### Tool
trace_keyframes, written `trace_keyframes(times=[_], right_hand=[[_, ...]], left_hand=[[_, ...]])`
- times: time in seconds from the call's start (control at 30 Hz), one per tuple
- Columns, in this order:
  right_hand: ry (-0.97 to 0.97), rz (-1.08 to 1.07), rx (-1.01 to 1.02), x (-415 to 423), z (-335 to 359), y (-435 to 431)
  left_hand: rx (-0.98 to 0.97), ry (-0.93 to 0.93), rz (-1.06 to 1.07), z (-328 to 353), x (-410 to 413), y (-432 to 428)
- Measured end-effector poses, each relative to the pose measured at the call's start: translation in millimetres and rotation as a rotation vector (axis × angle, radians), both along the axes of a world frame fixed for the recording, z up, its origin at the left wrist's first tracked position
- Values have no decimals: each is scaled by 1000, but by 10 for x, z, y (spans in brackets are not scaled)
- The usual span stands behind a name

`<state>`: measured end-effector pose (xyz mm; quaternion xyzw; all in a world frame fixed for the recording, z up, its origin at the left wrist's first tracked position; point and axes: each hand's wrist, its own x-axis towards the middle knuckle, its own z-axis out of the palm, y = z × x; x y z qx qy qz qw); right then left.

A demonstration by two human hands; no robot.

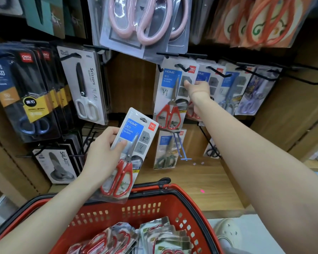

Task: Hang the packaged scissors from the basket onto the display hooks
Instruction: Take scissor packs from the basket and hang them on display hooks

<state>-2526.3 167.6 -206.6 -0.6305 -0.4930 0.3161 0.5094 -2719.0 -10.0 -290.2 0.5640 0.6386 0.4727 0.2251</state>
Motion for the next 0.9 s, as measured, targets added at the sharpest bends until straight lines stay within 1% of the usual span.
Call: trace_keyframes(times=[0.07, 0.13, 0.17, 0.23, 0.3, 0.37, 0.43, 0.53, 0.67, 0.8, 0.9], right_hand=[[-5, -46, 24, 3, -8, -152], [-97, -50, 140, 1, -56, -440], [-156, -4, 188, -1, -104, -624], [-188, 174, 179, 6, -260, -983], [-102, 383, 79, 42, -411, -1288], [54, 558, -13, 106, -507, -1505], [151, 619, -86, 205, -583, -1647], [244, 536, -78, 415, -668, -1762], [269, 321, 70, 761, -596, -1750], [216, 158, 202, 1082, -401, -1585], [135, 90, 256, 1189, -257, -1378]], left_hand=[[3, -36, -4, 11, 27, -18], [4, -83, -5, 25, 70, -36], [5, -106, -5, 29, 96, -48], [13, -155, -13, 32, 159, -71], [11, -196, -27, 25, 247, -110], [9, -215, -57, 1, 365, -160], [24, -225, -100, -33, 500, -200], [51, -202, -176, -44, 734, -240], [106, -98, -241, 17, 1075, -196], [166, -10, -250, 101, 1246, 18], [226, 108, -199, 145, 1146, 294]])
